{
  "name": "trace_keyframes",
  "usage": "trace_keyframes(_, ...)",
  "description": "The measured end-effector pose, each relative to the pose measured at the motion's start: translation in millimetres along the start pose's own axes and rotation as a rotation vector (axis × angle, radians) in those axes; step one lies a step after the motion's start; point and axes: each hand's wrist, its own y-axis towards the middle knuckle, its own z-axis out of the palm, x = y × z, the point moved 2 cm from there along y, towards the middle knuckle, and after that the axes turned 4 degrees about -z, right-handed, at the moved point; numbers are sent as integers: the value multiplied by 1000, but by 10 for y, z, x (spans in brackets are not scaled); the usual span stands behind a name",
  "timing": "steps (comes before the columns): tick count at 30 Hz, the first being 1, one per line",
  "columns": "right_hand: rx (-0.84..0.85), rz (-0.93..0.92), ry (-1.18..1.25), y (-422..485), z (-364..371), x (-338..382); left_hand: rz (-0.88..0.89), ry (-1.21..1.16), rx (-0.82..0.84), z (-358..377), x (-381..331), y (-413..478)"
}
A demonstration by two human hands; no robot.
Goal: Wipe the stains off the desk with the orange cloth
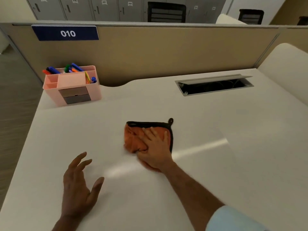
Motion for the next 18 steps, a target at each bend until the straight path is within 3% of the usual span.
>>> trace_keyframes(6, -112, 260, -100, -265, -296, -871, -16, -176, -21, -71, -6, 46)
trace_keyframes(11, -103, 314, -87, -160, -247, -699, -35, -154, -59, -229, 124, 122)
trace_keyframes(18, -13, 22, 11, 137, 161, 238, -194, -213, -125, -330, 292, 312)
